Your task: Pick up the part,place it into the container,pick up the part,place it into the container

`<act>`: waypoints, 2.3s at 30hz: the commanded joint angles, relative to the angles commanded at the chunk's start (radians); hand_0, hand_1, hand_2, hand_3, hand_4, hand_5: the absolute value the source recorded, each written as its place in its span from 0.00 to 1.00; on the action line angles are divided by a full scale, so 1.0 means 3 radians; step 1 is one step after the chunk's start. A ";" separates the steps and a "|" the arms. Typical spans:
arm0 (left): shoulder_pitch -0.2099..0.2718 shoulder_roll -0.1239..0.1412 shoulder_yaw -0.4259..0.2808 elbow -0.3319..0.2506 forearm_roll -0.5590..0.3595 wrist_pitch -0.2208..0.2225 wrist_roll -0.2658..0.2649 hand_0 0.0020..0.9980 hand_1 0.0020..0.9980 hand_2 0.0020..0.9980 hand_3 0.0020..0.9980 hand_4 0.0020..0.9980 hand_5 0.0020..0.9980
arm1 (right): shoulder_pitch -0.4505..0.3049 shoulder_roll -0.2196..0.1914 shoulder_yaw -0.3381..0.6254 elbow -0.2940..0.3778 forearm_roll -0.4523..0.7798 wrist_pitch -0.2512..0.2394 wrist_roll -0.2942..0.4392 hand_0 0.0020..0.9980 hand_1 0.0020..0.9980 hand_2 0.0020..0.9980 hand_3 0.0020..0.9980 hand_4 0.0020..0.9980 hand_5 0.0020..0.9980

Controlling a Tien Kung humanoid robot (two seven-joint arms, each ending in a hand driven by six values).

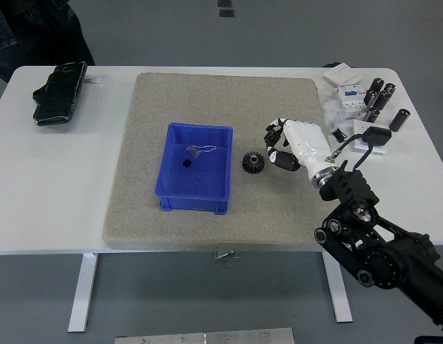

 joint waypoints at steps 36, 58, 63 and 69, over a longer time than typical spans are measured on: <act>0.0004 0.0002 0.0004 0.0000 0.0013 0.0000 0.0012 0.64 0.61 0.57 0.58 0.64 0.28 | -0.0035 0.0196 0.0027 -0.0029 0.0387 -0.0257 0.0107 0.92 0.93 0.92 0.96 0.80 0.34; 0.0001 -0.0007 0.0005 0.0000 0.0033 -0.0007 0.0008 0.64 0.61 0.57 0.57 0.62 0.28 | -0.0010 0.0038 -0.0103 -0.0543 0.0387 0.0368 -0.0275 0.87 0.87 0.92 0.97 0.85 0.39; -0.0002 -0.0006 0.0010 0.0000 0.0026 -0.0008 -0.0001 0.64 0.61 0.57 0.57 0.62 0.28 | 0.0022 0.0053 -0.0166 -0.0627 0.0390 0.0379 -0.0284 0.85 0.86 0.90 0.95 0.83 0.36; -0.0003 -0.0006 0.0006 0.0000 0.0020 0.0004 -0.0014 0.64 0.61 0.57 0.57 0.62 0.28 | 0.0033 0.0056 -0.0219 -0.0622 0.0312 0.0325 -0.0301 0.72 0.65 0.65 0.68 0.34 0.14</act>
